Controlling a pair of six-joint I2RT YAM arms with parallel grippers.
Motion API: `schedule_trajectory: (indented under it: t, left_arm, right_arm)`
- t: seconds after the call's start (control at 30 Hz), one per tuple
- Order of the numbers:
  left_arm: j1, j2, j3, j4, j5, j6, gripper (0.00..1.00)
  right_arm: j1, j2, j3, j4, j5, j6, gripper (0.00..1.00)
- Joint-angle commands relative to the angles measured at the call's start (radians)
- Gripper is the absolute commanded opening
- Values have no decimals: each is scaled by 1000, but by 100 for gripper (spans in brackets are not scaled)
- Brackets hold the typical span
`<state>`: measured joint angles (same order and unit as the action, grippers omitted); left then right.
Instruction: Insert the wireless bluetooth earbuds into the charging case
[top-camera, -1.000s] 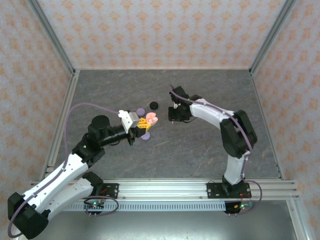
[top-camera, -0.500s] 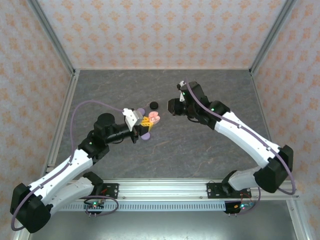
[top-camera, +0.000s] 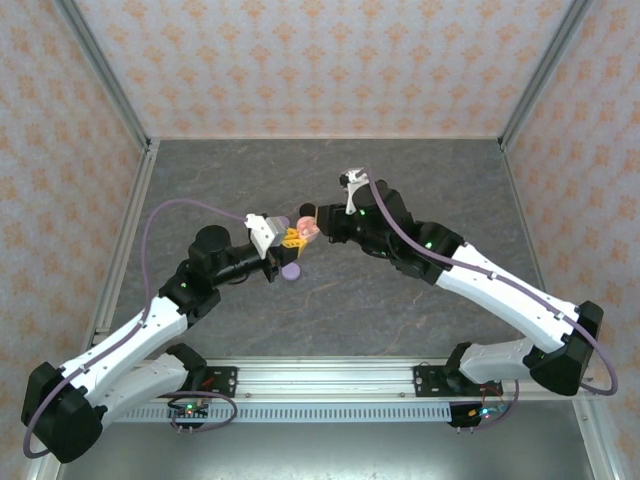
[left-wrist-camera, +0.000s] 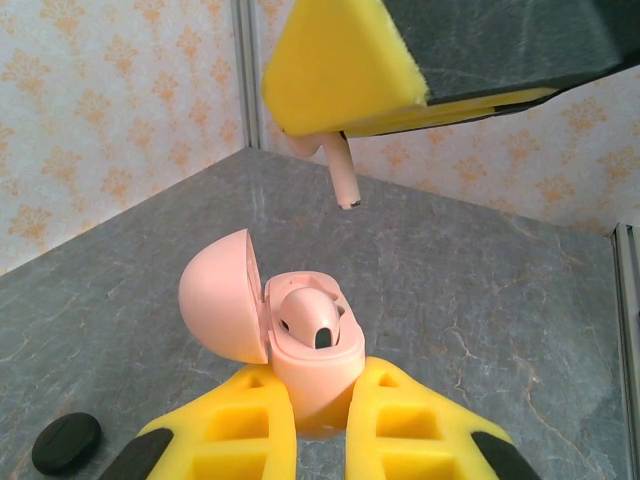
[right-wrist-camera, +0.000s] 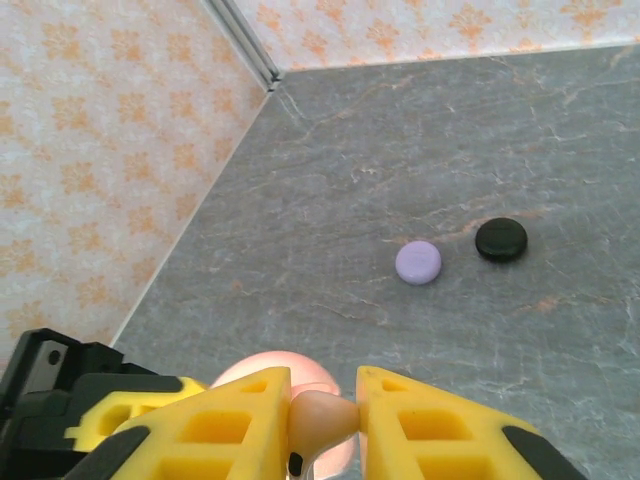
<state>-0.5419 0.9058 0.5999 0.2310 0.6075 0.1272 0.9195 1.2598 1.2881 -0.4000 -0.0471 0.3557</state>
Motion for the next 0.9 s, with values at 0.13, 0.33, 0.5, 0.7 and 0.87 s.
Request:
schedule_trajectory:
  t: [0.13,0.33,0.5,0.7,0.87]
  left_arm:
    - [-7,-20,-9,51,-38,-24,1]
    - [-7,-22,-2,48,-43,-25,1]
    - [-6,-20,3,47,-43,-25,1]
    - [-5,-16,9,41,-41,-24,1]
    - [-7,-15,9,44,-40,-26,1]
  right_arm:
    - [28,-2,-7,52,72,-6,23]
    - [31,2,-44,93,52,23,23]
    - [35,12,-62,125,47,29,23]
    - [36,31,-63,138,40,29,23]
    - [38,42,-62,137,43,25,23]
